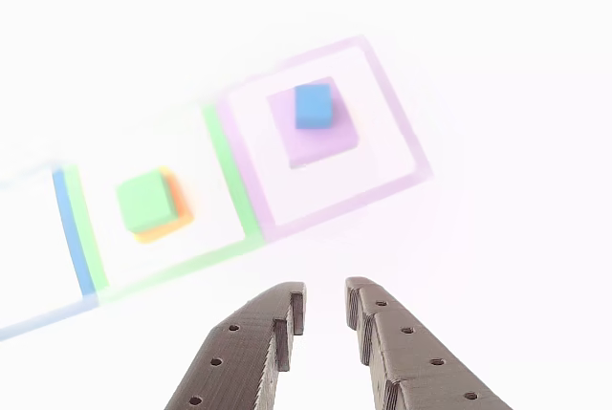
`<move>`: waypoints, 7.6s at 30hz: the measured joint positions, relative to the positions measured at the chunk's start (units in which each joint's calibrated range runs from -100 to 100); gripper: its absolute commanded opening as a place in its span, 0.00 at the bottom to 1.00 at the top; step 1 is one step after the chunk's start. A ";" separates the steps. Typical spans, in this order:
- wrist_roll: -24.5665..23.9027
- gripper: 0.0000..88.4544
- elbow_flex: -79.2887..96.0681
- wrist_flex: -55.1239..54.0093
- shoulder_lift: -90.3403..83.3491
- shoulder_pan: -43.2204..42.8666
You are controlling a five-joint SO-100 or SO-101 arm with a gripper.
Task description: Tower of hanoi
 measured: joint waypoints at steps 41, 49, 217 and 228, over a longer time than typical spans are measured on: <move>-0.59 0.40 66.41 -102.09 19.92 3.68; 0.00 0.39 66.41 -111.40 28.11 5.08; -0.59 0.03 71.89 -113.24 21.53 -19.81; -0.59 0.04 76.33 -121.27 23.39 -19.48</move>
